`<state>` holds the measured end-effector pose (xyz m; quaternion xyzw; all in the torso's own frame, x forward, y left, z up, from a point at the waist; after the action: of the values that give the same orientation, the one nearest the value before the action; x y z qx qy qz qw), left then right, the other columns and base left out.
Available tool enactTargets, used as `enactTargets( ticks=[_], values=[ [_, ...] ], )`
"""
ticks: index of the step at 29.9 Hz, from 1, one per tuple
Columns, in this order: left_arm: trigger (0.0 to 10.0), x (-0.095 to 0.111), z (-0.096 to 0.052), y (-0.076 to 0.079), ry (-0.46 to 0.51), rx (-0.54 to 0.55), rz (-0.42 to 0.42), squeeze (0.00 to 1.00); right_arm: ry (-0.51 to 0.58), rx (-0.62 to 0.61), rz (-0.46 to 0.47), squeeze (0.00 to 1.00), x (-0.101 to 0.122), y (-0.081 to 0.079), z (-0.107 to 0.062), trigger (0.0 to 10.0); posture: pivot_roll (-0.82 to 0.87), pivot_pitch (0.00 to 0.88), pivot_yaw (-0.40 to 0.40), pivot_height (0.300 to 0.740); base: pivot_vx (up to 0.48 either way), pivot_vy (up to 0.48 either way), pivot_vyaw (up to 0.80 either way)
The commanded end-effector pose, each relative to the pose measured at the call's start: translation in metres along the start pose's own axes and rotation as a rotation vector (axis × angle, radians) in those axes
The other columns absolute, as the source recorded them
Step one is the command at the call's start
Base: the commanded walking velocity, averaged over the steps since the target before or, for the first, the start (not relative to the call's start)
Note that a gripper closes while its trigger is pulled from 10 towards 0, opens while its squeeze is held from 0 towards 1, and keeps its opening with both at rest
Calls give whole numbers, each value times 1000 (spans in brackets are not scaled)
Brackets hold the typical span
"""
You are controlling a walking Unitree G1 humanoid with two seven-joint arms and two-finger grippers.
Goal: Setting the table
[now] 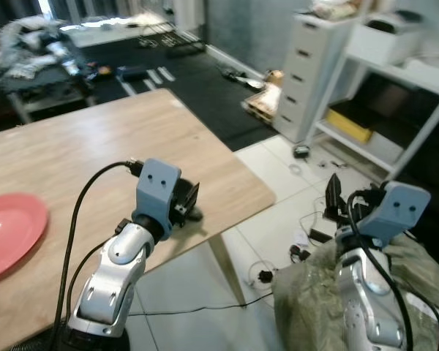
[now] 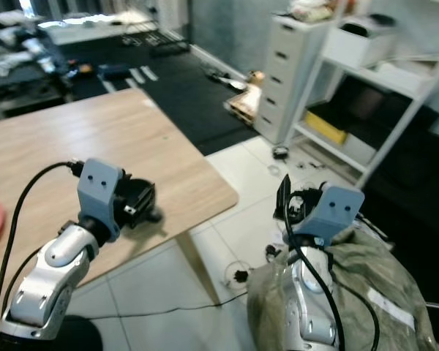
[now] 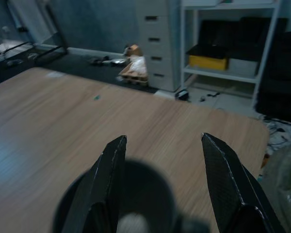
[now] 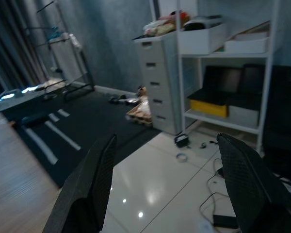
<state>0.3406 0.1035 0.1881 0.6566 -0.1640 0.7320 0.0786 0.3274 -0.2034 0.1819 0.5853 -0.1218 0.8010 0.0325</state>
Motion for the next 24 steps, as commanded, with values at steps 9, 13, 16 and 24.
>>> enactTargets(
  ticks=[9, 13, 16, 24],
  values=[
    [10000, -4, -1, 3, -8, -7, -4, 0, -12, 14, -11, 0, -5, -3, -4, 10000, -45, 0, 106, 740, 0, 0, -800],
    [10000, -6, -2, 4, -13, -10, -6, 0, -23, 22, -12, 0, -7, -4, -7, 10000, -46, 0, 104, 740, 0, 0, -800],
    [10000, -8, -3, 4, -17, -11, -8, 0, -28, 26, -14, 0, -9, -5, -8, 10000, -46, 0, 104, 740, 0, 0, -800],
    [10000, -8, -3, 5, -20, -12, -11, 0, -34, 32, -15, 0, -10, -6, -9, 10000, -46, 0, 104, 740, 0, 0, -800]
  ],
)
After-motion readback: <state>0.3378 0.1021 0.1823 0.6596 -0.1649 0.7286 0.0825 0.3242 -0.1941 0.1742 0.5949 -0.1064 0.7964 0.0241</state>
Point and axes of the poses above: a point about 5 cm out from each wrist's last joint towards the gripper, its own z axis pointing out of the wrist towards the gripper, its own x axis along the axis of the wrist's last joint, y = z × x, the point moved 4 cm from there along z, pointing out of the wrist towards the gripper, and after that the axes turned 1 degree about -z, right-handed, at the moved point
